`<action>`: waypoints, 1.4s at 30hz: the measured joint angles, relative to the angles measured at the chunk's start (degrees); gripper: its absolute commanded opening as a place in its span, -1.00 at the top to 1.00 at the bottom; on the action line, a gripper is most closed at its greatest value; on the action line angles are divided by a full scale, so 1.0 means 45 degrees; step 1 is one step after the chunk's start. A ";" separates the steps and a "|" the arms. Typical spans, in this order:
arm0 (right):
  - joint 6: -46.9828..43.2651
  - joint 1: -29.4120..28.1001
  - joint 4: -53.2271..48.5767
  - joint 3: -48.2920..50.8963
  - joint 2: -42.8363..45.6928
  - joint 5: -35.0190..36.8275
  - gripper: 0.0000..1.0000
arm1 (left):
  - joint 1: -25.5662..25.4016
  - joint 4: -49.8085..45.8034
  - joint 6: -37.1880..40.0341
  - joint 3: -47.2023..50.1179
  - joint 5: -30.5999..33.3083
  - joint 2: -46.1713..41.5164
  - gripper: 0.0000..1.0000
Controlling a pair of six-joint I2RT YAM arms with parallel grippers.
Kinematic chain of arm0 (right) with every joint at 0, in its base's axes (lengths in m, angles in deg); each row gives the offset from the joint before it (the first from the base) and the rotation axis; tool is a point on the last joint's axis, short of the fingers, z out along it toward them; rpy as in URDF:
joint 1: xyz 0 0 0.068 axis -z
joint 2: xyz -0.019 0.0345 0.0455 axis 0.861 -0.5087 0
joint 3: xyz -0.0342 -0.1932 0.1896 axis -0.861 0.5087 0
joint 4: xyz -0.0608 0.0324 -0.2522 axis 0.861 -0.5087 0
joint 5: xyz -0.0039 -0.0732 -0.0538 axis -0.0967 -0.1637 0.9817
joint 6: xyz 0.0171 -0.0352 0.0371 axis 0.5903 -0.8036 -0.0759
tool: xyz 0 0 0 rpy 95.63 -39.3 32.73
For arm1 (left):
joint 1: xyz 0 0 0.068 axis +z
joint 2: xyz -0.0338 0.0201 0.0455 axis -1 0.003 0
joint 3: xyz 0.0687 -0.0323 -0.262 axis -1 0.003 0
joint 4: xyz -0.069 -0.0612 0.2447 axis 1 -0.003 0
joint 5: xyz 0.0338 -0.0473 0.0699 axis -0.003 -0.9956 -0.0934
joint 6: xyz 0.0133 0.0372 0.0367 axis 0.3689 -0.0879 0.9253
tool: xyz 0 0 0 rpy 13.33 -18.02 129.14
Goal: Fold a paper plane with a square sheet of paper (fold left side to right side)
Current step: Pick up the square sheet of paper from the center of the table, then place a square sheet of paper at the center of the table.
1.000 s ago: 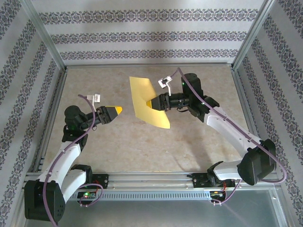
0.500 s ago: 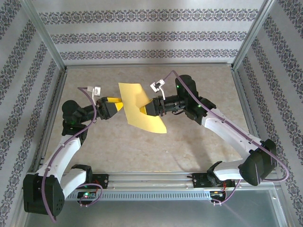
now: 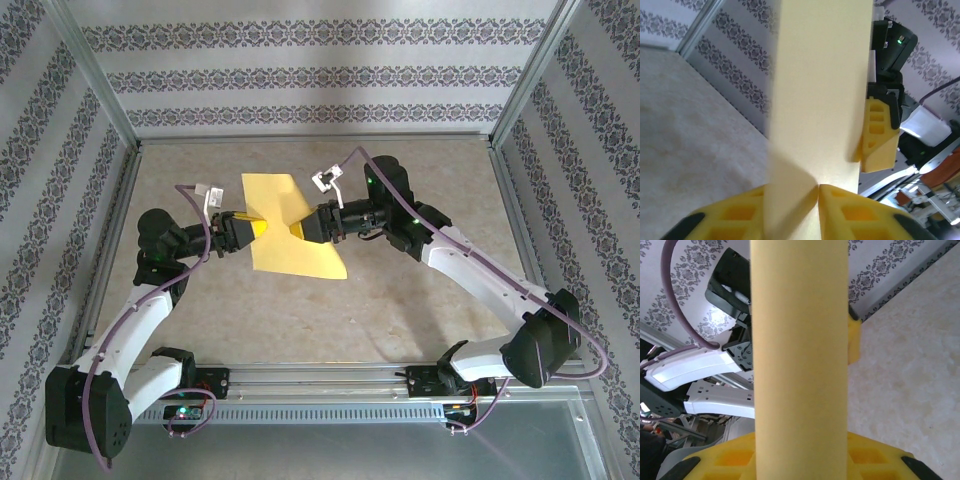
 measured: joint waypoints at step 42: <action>-0.0466 0.2424 -0.4663 0.1569 -0.0282 0.9088 -0.76 | -0.1370 -1.0132 0.4274 -0.0549 0.6761 0.4911 1.00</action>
